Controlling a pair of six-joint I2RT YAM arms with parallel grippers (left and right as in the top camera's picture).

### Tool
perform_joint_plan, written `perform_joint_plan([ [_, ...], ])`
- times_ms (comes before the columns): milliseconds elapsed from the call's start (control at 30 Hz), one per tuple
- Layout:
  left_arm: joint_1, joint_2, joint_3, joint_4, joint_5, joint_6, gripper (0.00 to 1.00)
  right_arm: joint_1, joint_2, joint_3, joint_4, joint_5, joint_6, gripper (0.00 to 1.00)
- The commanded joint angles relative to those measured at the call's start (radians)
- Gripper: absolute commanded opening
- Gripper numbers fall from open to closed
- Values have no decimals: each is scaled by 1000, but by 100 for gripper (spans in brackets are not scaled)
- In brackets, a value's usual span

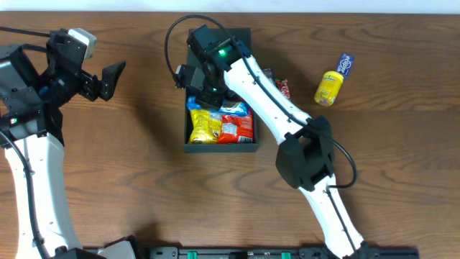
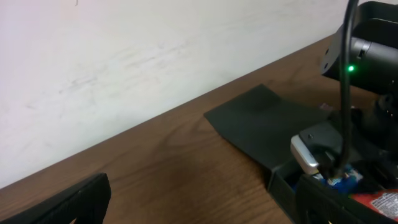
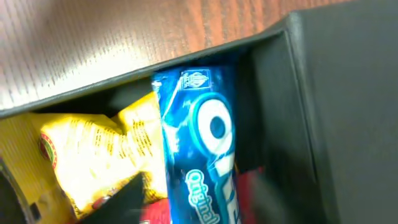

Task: Pack container
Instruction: 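Carry the Oreo pack over the box and lower it inside, then push the Oreo pack down along the box wall with the right gripper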

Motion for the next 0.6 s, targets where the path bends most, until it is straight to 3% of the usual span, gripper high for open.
perform_joint_plan([
  [0,2,11,6,5,-2,22,95,10,5,2,3,-18,1,82],
  [100,2,11,6,5,-2,22,95,10,-10,4,4,-8,26,95],
  [233,2,11,6,5,-2,22,95,9,-53,8,-2,85,77,94],
  [300,2,11,6,5,-3,22,95,9,-84,9,-14,140,98,88],
  [567,2,11,6,4,-2,21,95,1,-199,9,-96,139,133,41],
])
